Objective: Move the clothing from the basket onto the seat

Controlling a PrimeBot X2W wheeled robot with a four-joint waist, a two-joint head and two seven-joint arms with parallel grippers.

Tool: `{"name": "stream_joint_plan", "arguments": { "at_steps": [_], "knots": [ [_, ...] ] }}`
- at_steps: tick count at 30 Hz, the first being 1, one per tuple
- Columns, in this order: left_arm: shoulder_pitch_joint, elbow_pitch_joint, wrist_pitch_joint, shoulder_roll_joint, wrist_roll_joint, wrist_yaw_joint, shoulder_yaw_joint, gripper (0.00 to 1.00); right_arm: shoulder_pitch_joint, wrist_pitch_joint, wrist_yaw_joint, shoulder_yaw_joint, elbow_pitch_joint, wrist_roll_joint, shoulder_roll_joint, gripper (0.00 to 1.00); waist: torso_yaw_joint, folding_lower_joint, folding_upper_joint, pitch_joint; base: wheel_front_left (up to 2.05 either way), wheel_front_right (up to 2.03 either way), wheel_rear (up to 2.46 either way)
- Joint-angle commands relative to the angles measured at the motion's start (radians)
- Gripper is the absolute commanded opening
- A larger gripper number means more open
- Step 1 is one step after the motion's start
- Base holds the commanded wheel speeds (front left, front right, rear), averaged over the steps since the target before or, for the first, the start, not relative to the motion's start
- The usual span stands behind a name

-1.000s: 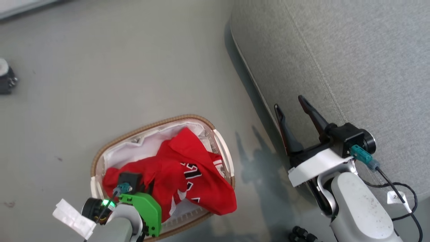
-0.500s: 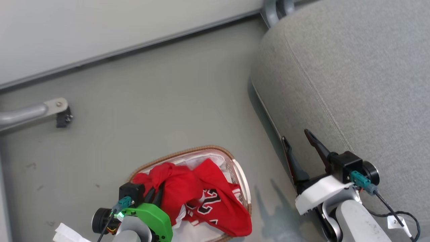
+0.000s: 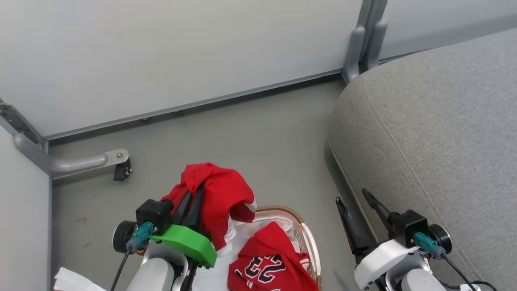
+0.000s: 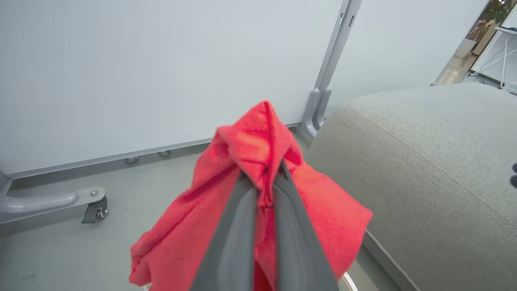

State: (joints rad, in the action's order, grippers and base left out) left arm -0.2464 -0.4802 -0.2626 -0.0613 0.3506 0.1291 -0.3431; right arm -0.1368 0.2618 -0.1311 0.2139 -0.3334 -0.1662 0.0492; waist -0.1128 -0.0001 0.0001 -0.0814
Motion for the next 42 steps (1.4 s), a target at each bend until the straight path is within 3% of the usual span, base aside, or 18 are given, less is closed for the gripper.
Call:
{"name": "stream_joint_plan", "arguments": {
  "at_steps": [1, 14, 25, 35, 36, 37, 38, 42],
  "knots": [
    [-0.001, 0.024, -0.003, 0.000, -0.009, 0.003, 0.002, 0.00, 0.019, 0.005, 0.001, 0.004, -0.006, 0.001, 0.004, 1.00, 0.031, 0.0001, -0.0001, 0.047, 0.00, 0.00, 0.00],
    [-0.039, 0.220, -0.002, 0.007, 0.007, 0.003, -0.052, 0.00, 0.033, 0.005, 0.001, 0.097, -0.038, 0.024, 0.023, 1.00, 0.055, 0.0001, -0.0001, 0.076, 0.00, 0.00, 0.00],
    [-0.034, 0.229, -0.002, 0.009, 0.048, 0.003, -0.142, 0.00, -0.099, 0.005, 0.001, 0.192, -0.062, 0.043, 0.037, 1.00, 0.090, 0.0001, -0.0001, 0.071, 0.00, 0.00, 0.00],
    [-0.061, 0.227, -0.002, 0.010, 0.085, 0.003, -0.232, 0.00, -0.208, 0.005, 0.001, 0.245, -0.134, 0.060, 0.017, 1.00, 0.170, 0.0001, -0.0001, 0.057, 0.00, 0.00, 0.00],
    [-0.062, 0.226, -0.002, 0.009, 0.090, 0.003, -0.237, 0.00, -0.212, 0.005, 0.001, 0.243, -0.138, 0.057, 0.016, 0.93, 0.177, 0.0001, -0.0001, 0.056, 0.00, 0.00, 0.00],
    [-0.064, 0.225, -0.002, 0.009, 0.093, 0.003, -0.244, 0.00, -0.216, 0.005, 0.001, 0.243, -0.146, 0.052, 0.014, 0.38, 0.184, 0.0001, -0.0001, 0.055, 0.00, 0.00, 0.00],
    [-0.067, 0.225, -0.002, 0.010, 0.097, 0.003, -0.249, 0.00, -0.221, 0.005, 0.001, 0.243, -0.148, 0.047, 0.013, 0.00, 0.190, 0.0001, -0.0001, 0.053, 0.00, 0.00, 0.00],
    [-0.070, 0.233, -0.002, 0.010, 0.108, 0.003, -0.252, 0.00, -0.219, 0.005, 0.001, 0.223, -0.145, 0.020, 0.008, 0.00, 0.206, 0.0001, -0.0001, 0.046, 0.00, 0.00, 0.00]
  ]
}}
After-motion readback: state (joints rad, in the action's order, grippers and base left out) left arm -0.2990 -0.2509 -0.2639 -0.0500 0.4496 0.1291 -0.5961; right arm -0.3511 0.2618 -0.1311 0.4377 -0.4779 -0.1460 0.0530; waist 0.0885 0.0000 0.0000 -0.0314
